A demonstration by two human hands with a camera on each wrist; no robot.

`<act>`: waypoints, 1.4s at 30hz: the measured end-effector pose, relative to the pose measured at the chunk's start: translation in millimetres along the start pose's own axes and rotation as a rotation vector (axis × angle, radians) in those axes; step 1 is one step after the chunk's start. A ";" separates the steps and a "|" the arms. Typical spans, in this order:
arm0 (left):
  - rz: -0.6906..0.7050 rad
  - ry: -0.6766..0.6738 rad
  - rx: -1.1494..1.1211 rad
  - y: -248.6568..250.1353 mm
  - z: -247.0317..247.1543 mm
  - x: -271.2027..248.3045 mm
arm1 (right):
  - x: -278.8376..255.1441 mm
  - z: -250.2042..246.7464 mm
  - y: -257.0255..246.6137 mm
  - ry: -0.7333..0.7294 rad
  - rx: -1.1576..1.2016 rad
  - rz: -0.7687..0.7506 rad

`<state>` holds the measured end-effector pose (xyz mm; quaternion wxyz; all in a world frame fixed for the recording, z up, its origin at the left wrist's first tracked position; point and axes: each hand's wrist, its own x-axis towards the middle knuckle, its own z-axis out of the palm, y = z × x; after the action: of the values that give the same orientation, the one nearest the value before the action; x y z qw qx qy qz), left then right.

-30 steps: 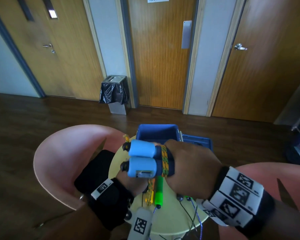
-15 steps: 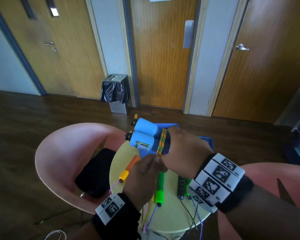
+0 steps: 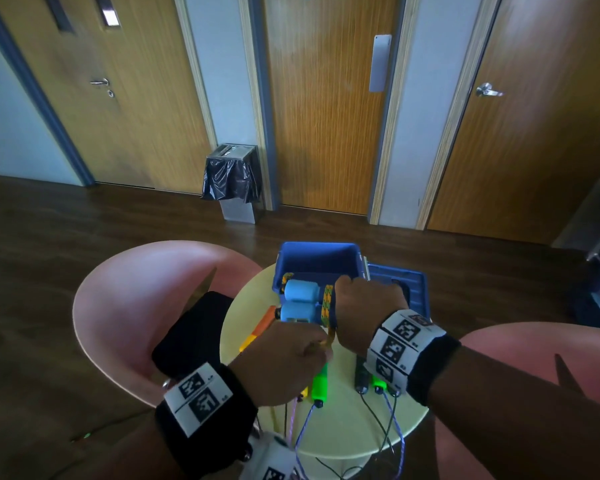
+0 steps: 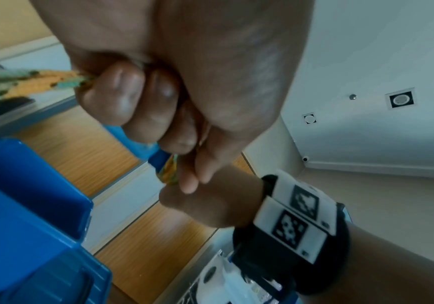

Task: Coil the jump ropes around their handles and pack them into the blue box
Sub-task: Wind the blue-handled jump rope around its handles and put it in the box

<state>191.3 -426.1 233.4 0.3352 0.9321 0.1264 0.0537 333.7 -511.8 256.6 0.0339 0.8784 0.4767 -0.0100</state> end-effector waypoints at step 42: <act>-0.004 -0.273 -0.788 -24.1 -55.0 30.1 | -39.8 -48.7 13.1 0.010 -0.005 -0.460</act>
<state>205.4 -366.4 260.9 0.6801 0.7308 0.0522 -0.0268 322.3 -548.8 307.8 0.0303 0.7465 0.6646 -0.0120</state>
